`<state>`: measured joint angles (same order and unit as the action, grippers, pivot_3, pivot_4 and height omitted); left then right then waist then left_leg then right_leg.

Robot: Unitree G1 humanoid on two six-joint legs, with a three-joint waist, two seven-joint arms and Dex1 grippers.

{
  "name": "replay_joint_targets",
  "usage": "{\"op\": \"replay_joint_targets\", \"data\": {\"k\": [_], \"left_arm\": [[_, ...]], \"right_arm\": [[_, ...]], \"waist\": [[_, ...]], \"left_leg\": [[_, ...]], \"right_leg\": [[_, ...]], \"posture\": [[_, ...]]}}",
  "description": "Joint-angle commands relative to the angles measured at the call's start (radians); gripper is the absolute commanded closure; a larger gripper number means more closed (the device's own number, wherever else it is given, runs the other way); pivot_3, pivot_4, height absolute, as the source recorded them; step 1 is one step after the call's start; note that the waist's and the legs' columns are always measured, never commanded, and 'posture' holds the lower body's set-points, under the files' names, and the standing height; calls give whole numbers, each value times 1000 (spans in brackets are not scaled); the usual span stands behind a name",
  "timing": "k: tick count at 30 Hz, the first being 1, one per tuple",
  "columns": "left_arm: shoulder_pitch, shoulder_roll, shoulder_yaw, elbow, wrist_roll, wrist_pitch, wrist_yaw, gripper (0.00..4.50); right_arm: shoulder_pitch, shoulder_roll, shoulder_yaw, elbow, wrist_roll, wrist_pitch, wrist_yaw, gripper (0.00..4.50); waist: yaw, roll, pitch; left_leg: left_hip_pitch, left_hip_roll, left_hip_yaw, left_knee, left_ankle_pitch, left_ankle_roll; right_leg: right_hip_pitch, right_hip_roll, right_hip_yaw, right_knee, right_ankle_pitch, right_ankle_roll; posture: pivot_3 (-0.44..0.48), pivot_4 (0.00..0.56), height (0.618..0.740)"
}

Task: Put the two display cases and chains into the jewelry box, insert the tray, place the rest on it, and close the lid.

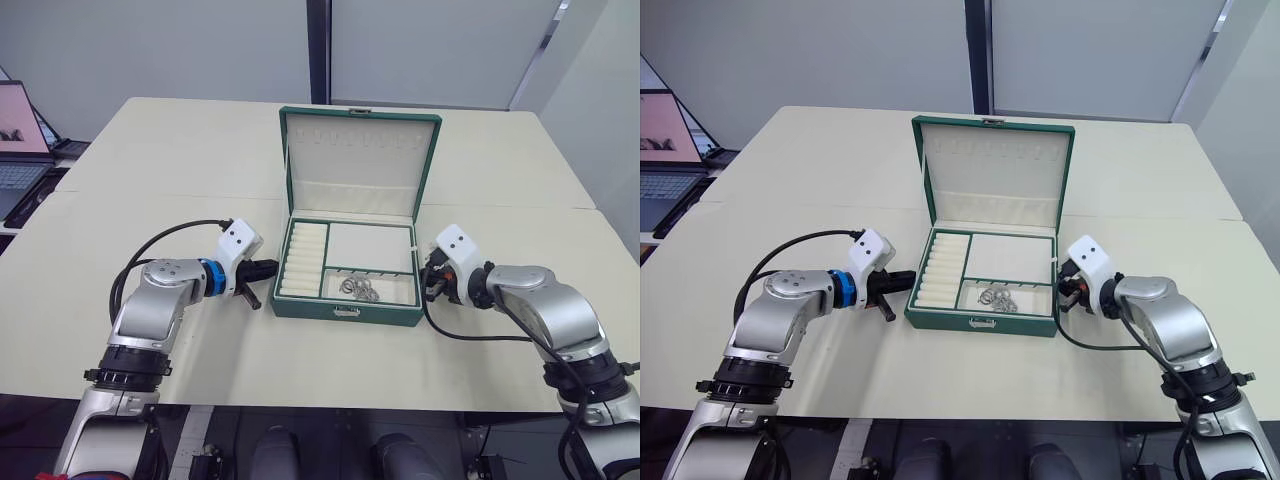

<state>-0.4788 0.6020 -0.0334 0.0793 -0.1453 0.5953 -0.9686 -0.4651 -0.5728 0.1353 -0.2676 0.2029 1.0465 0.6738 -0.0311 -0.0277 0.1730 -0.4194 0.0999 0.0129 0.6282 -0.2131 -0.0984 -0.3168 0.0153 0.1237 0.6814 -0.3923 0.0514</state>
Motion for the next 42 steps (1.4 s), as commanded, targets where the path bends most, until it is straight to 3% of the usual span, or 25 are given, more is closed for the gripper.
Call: {"op": "replay_joint_targets", "data": {"k": [1, 10, 21, 24, 28, 34, 42], "left_arm": [[-5, -10, -26, -102, -55, 25, -25, 4474], [13, 32, 5, -119, -38, 27, -4, 4474], [86, 141, 204, -99, -120, -89, -2, 4474], [95, 161, 276, -158, -217, -65, -44, 4474], [156, 247, 465, -329, -521, 166, -149, 4474], [292, 383, 630, -459, -740, 325, -225, 4474], [496, 355, 756, -584, -781, 285, -214, 4474]], "right_arm": [[-14, 25, -2, -105, 70, -6, 25, 4500], [-9, 20, -9, -92, 61, -22, 22, 4500], [5, -105, -97, -75, 94, -52, 61, 4500], [10, -151, -135, -54, 107, -74, 76, 4500], [-46, -189, -202, -3, 142, -69, 93, 4500], [-231, -213, -193, 217, 137, -147, 145, 4500], [-579, -155, -70, 705, 18, -409, 236, 4500]], "waist": [[0, 0, 0], [-1, 0, 0], [1, 0, 0], [2, 0, 0], [-4, -1, 1], [-15, 2, 1], [-28, 3, 2]], "left_leg": [[0, 0, 0, 0, 0, 0], [0, 0, 0, 0, 0, 0], [1, 0, 0, 0, 0, 0], [0, 0, 0, 0, 0, 0], [0, 0, 0, -1, 0, 0], [2, 0, 1, -1, -1, 2], [2, 0, 2, -1, -2, 3]], "right_leg": [[0, 0, 0, 0, 0, 0], [0, 0, 0, 0, 0, 0], [0, 0, 0, 0, 0, 0], [0, 0, 0, 0, 0, 0], [0, 0, 0, -1, 0, 0], [1, 0, 1, 0, 0, 0], [0, -1, 2, -1, 0, 0]], "posture": [[0, 150, 740], [0, 150, 740], [0, 150, 740], [0, 150, 740], [0, 150, 740], [0, 150, 740], [0, 150, 740]]}}
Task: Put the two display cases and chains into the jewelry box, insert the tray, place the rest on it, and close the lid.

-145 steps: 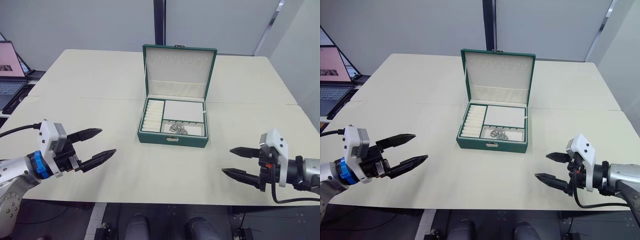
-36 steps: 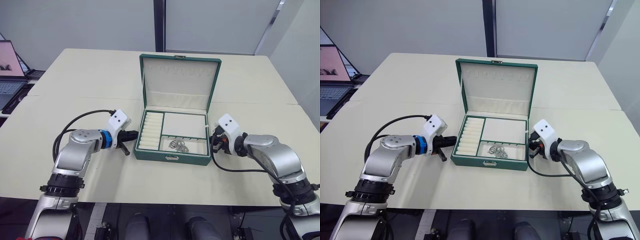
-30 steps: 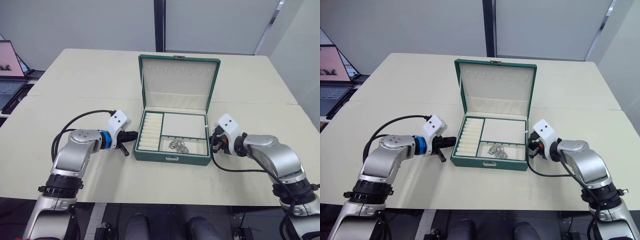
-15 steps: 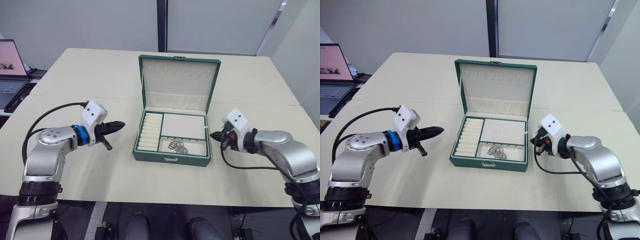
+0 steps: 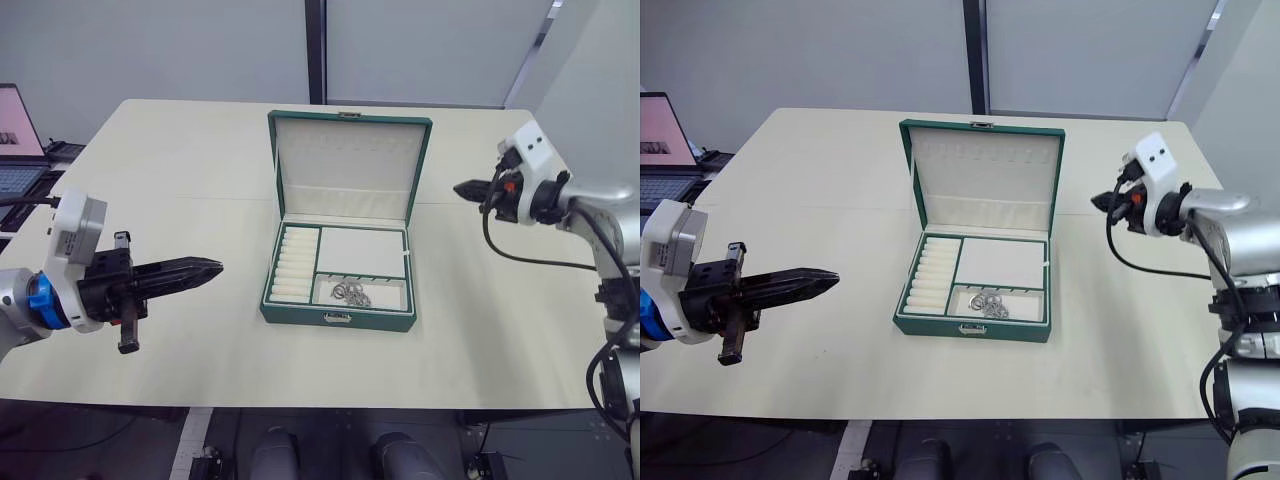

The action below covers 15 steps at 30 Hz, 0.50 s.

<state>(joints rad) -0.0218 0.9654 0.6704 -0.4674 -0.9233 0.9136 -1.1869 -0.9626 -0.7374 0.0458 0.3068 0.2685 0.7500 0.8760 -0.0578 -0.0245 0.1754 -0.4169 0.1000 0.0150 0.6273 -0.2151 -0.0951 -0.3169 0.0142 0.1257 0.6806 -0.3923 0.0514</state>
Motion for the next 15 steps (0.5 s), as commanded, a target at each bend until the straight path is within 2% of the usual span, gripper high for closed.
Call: {"op": "replay_joint_targets", "data": {"k": [1, 4, 8, 15], "left_arm": [[58, -12, 57, -36, 0, -42, 9, 4474], [80, -20, 53, -28, 4, -71, 27, 4474], [98, -20, 60, -24, -18, -83, 41, 4474], [117, -25, 39, -8, -11, -118, 45, 4474]], "right_arm": [[-120, 25, 33, 201, -67, -155, 44, 4500], [-218, 75, 55, 376, -114, -262, 55, 4500], [-329, 142, 66, 527, -154, -359, 84, 4500], [-455, 201, 56, 642, -188, -467, 127, 4500]], "waist": [[-2, 0, 0], [-6, 0, 0], [-8, 1, 1], [-9, 2, 1]], "left_leg": [[0, 0, 0, 0, 0, 0], [0, 1, 0, 0, 0, 0], [0, 0, 0, 0, 2, -3], [0, 1, 0, -1, 2, -3]], "right_leg": [[0, 0, 0, 0, 0, 0], [0, 0, 0, 0, 0, 0], [-1, 0, 0, 0, 0, 0], [-1, 0, -1, 0, 0, 0]], "posture": [[0, 150, 740], [0, 150, 740], [0, 150, 740], [0, 150, 740]]}}
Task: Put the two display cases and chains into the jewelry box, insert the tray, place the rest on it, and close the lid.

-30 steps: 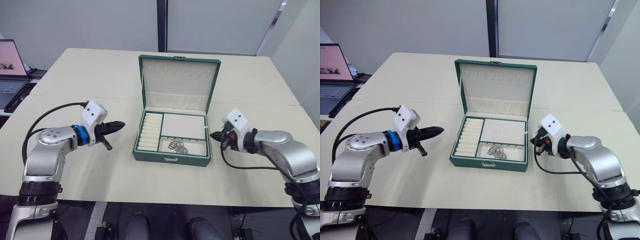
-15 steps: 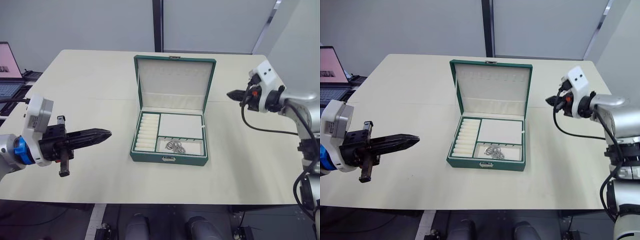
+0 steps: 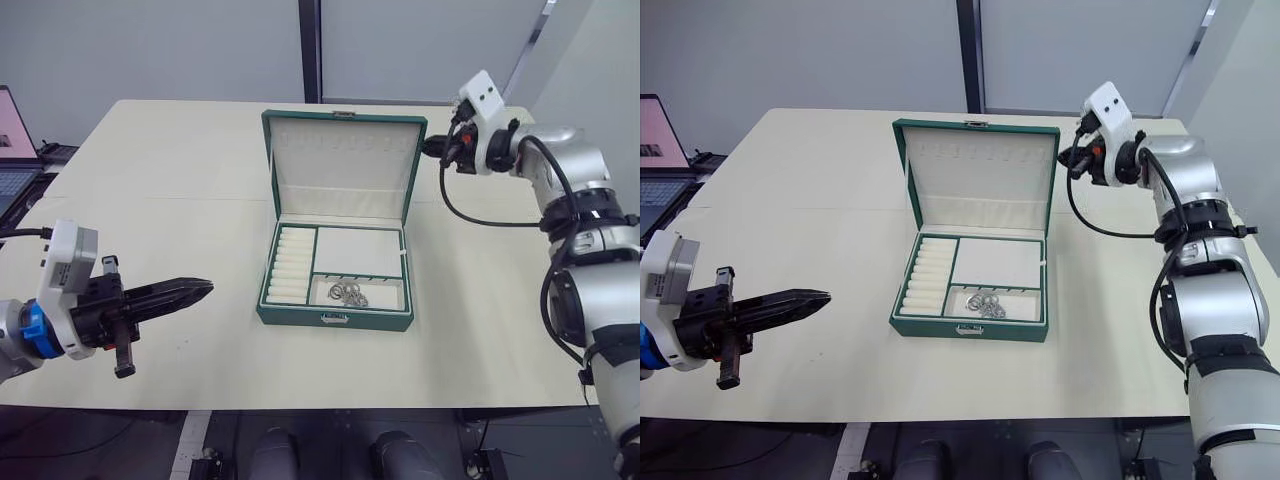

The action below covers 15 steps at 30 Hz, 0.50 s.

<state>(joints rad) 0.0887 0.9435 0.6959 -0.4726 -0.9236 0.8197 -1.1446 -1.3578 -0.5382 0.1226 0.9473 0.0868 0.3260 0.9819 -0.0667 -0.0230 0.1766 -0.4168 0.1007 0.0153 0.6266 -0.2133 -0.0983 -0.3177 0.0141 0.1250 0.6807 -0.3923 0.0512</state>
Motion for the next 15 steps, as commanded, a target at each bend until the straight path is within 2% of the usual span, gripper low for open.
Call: {"op": "replay_joint_targets", "data": {"k": [1, 6, 9, 15], "left_arm": [[6, -5, 8, -3, -13, -28, 6, 4474], [-9, -7, -23, 2, -10, -51, 17, 4474], [-14, 2, -28, 5, -17, -52, 16, 4474], [21, 38, 9, 3, -40, -32, -28, 4474]], "right_arm": [[-70, 5, -24, -2, -4, -46, 31, 4500], [-83, 7, -27, -66, 6, -26, 87, 4500], [-52, -12, -22, -182, 17, 32, 134, 4500], [154, -116, -36, -672, 96, 300, 185, 4500]], "waist": [[0, 0, 0], [-7, 0, 0], [-14, 1, 0], [-9, 0, 0]], "left_leg": [[0, 0, 0, 0, 0, 0], [0, 0, 0, 0, 0, 0], [0, 0, 0, 0, 0, 0], [-1, 0, -1, -1, 0, 0]], "right_leg": [[0, 0, 0, 0, 0, 0], [0, 0, 0, 1, 0, 0], [0, 0, 0, 1, 0, 0], [0, 0, -1, 0, 0, 0]], "posture": [[0, 150, 740], [0, 150, 740], [0, 150, 740], [0, 150, 740]]}}
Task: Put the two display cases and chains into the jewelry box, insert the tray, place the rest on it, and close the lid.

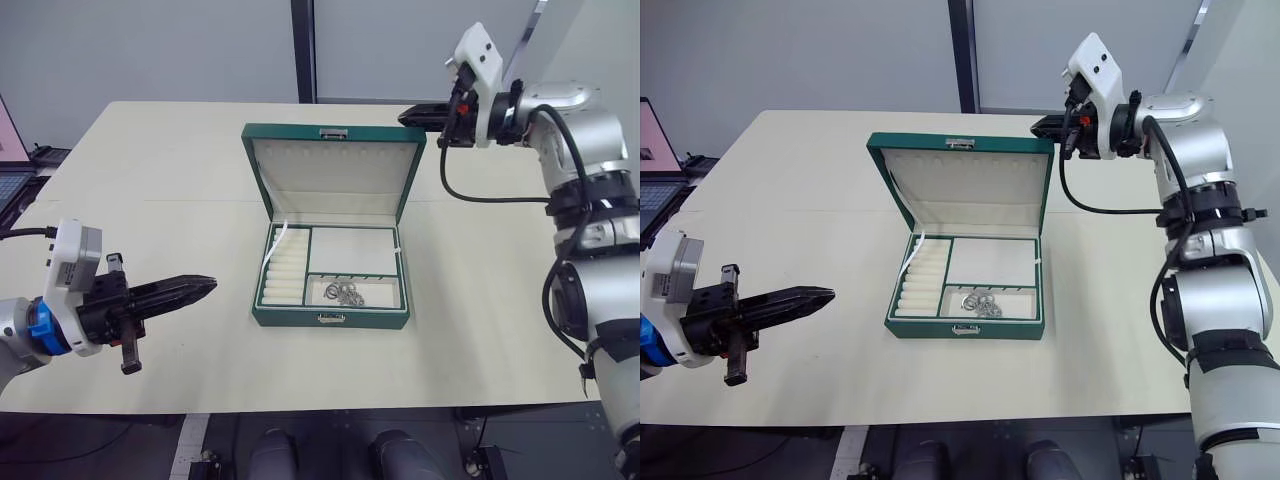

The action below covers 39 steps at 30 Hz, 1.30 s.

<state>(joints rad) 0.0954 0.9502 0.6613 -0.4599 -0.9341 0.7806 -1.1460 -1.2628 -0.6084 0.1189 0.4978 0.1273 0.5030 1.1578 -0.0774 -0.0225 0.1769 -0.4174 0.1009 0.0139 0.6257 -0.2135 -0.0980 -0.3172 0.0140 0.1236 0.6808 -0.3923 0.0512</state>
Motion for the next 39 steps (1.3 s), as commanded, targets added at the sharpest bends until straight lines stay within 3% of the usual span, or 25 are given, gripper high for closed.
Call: {"op": "replay_joint_targets", "data": {"k": [1, 7, 11, 17, 23, 26, 31, 39], "left_arm": [[26, 43, 58, -8, -38, 15, -42, 4474], [48, 79, 67, 29, -26, 7, -96, 4474], [26, 86, 37, 54, -10, -20, -114, 4474], [4, 67, -29, 81, 98, -109, -75, 4474], [-34, 26, -93, 126, 203, -126, 91, 4474], [-80, -7, -139, 206, 313, -200, 185, 4474], [-44, -44, -124, 185, 326, -252, 174, 4474], [48, -78, -108, 192, 377, -371, 155, 4474]], "right_arm": [[134, -78, -54, -366, 98, 215, 3, 4500], [437, -143, -147, -886, 287, 590, -97, 4500], [565, -154, -228, -1038, 365, 719, -181, 4500], [795, -184, -389, -1148, 420, 678, -236, 4500], [1106, -156, -516, -1231, 461, 574, -247, 4500], [1241, -152, -555, -1233, 458, 504, -245, 4500], [1368, -162, -602, -1225, 467, 416, -239, 4500], [1436, -179, -622, -1218, 501, 377, -251, 4500]], "waist": [[2, 0, 0], [18, 1, 0], [19, 1, 0], [29, -1, -1], [34, -2, -1], [35, -1, -1], [33, -3, -2], [37, -4, -2]], "left_leg": [[0, 0, 0, 0, 0, 0], [0, 0, -1, 0, -2, 3], [0, -1, 0, -1, -2, 3], [0, -1, 0, -1, -2, 3], [-1, -1, 0, -1, -2, 3], [-1, -1, 0, -1, -2, 3], [-1, -1, 0, 0, -2, 3], [0, -1, 0, 0, -2, 3]], "right_leg": [[0, 0, 0, 0, 0, 0], [0, 0, 0, 0, 0, 0], [0, 0, 1, 0, 0, 0], [-1, 0, 1, -2, 0, 0], [0, 0, 1, -1, 0, 0], [0, 1, 2, -1, 0, 0], [0, 1, 2, -1, 0, 0], [1, 1, 2, -1, 0, 0]], "posture": [[0, 150, 740], [0, 150, 740], [0, 150, 740], [0, 150, 740], [0, 150, 740], [0, 150, 740], [0, 150, 740], [0, 150, 740]]}}
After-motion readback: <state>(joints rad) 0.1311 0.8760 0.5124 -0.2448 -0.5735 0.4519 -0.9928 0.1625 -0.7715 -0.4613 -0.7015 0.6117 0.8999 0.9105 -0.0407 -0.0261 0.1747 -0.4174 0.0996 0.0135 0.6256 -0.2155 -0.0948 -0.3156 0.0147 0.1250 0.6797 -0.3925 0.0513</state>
